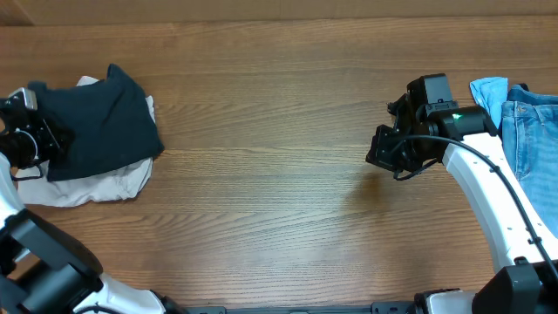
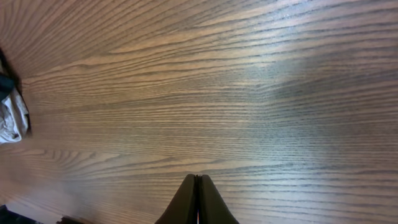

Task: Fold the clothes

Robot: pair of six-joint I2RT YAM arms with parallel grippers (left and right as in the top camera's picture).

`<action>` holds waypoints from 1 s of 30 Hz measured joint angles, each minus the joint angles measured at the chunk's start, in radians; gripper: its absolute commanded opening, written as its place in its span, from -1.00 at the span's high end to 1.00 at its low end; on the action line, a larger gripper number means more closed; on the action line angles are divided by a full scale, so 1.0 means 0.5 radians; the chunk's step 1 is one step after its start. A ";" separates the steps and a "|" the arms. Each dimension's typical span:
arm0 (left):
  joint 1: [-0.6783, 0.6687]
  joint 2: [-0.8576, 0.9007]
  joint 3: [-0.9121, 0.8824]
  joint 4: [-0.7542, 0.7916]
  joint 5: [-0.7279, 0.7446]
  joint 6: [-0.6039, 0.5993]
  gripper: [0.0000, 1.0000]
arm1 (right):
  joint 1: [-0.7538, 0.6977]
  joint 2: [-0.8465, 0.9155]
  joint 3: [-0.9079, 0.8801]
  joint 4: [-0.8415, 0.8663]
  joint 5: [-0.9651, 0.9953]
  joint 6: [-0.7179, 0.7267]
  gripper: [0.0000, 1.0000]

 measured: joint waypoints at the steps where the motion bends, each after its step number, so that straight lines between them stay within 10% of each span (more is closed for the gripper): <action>1: 0.008 0.021 0.000 0.012 -0.052 -0.024 0.28 | 0.000 0.000 0.000 -0.008 0.000 0.000 0.92; 2: 0.014 0.035 0.000 0.025 -0.101 -0.068 -0.54 | 0.000 0.000 0.000 -0.011 0.000 0.001 0.92; 5: 0.024 0.039 0.005 0.024 -0.214 -0.137 -1.00 | 0.000 0.000 0.000 -0.021 0.000 0.000 0.92; 16: 0.025 -0.117 0.480 -0.500 -0.471 -0.401 -1.00 | 0.000 0.000 0.000 -0.034 0.000 0.001 0.92; 17: 0.024 -0.188 0.506 -0.504 -0.475 -0.404 -0.89 | 0.000 0.000 0.000 -0.034 0.000 0.000 0.92; 21: -0.018 -0.375 0.547 -0.571 -0.546 -0.423 0.92 | 0.000 0.000 0.000 -0.025 0.000 0.000 0.92; 30: -0.050 0.105 -0.116 -0.203 -0.919 -0.791 0.92 | 0.000 0.000 0.000 -0.084 0.000 0.001 0.92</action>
